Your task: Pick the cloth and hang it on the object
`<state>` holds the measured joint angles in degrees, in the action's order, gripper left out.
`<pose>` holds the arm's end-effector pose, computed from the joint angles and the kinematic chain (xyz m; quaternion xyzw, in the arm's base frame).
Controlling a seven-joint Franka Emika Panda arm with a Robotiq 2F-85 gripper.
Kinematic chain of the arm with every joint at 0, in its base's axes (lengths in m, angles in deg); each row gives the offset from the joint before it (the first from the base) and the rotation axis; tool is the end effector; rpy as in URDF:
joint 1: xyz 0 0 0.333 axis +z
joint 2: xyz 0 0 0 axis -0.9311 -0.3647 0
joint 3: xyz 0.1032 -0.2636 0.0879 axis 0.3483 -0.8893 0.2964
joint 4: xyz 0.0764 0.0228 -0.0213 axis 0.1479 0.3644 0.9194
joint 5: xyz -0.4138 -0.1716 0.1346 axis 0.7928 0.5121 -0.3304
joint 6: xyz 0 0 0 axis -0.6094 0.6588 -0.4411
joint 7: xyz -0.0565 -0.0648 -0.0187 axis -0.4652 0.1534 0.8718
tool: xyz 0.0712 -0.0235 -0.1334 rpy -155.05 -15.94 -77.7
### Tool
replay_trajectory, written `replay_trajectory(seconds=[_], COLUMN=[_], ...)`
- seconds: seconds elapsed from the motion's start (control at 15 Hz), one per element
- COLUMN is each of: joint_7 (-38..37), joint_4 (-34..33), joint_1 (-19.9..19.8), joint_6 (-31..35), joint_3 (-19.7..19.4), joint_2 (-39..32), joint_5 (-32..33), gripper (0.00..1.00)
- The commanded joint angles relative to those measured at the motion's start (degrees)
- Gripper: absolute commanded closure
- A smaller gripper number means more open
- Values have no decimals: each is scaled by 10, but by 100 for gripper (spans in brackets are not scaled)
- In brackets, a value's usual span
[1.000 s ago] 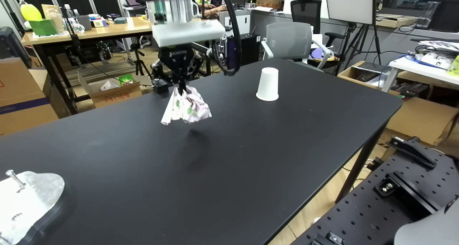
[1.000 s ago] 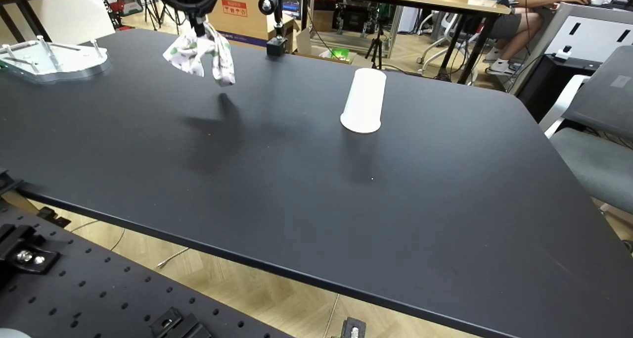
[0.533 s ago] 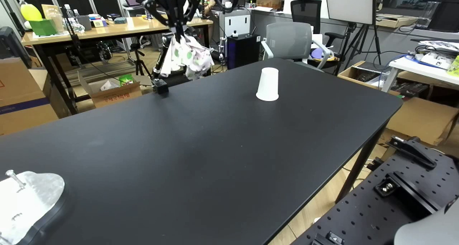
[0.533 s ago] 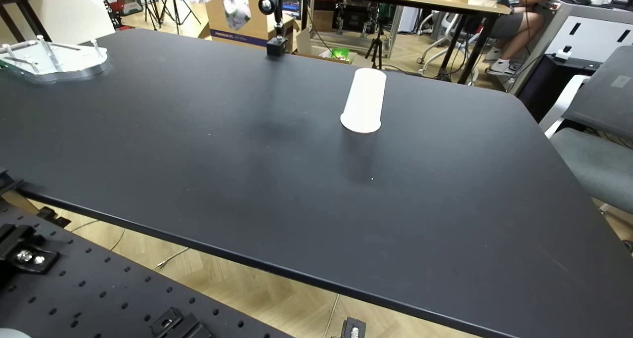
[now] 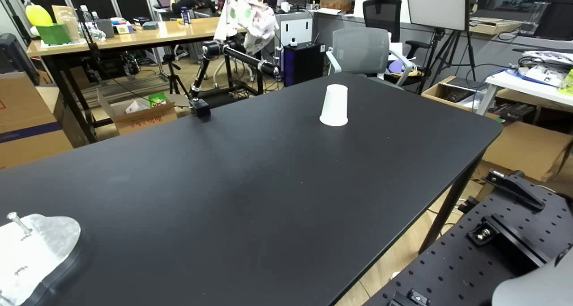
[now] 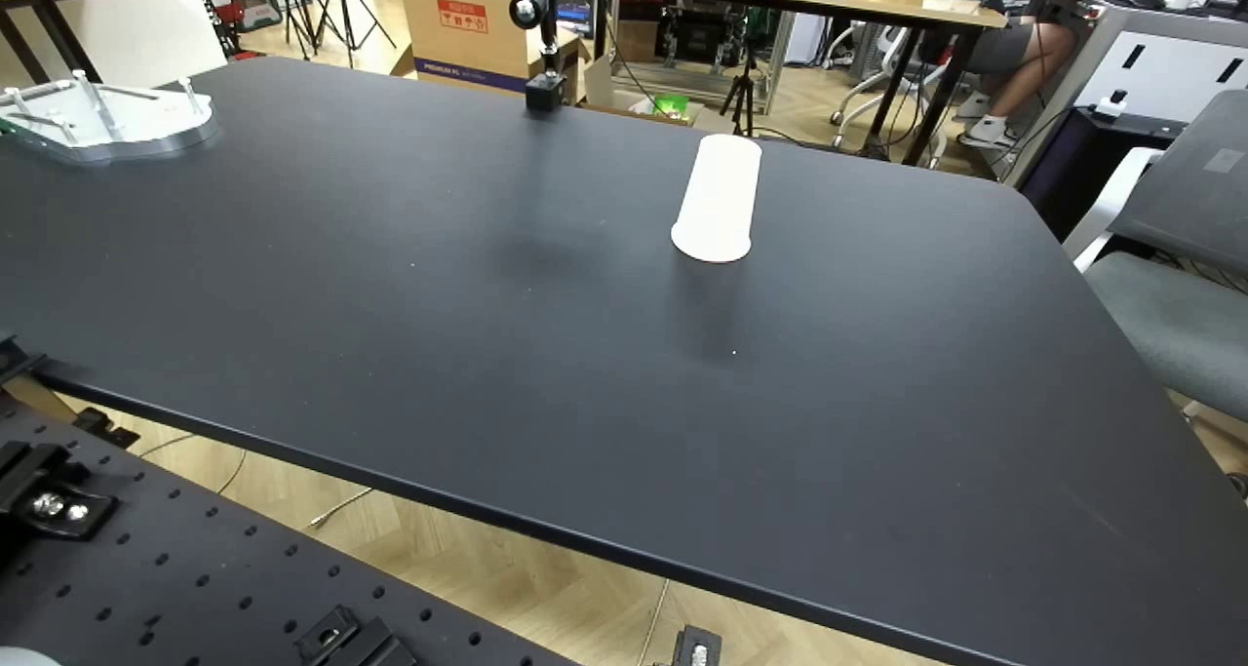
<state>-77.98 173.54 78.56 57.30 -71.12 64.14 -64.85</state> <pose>0.6740 0.1361 0.4026 0.9961 -0.0128 0.0530 0.0688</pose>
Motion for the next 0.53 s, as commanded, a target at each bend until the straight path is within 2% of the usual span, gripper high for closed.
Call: replay_trajectory(seconds=[0.0,0.47], joint_7=[-12,-2], joint_4=[-33,-12], joint_1=[-15,-30], joint_6=[-30,-42], joint_3=[-2,-6], joint_2=[-12,-39], joint_5=[5,-5], gripper=[99,99])
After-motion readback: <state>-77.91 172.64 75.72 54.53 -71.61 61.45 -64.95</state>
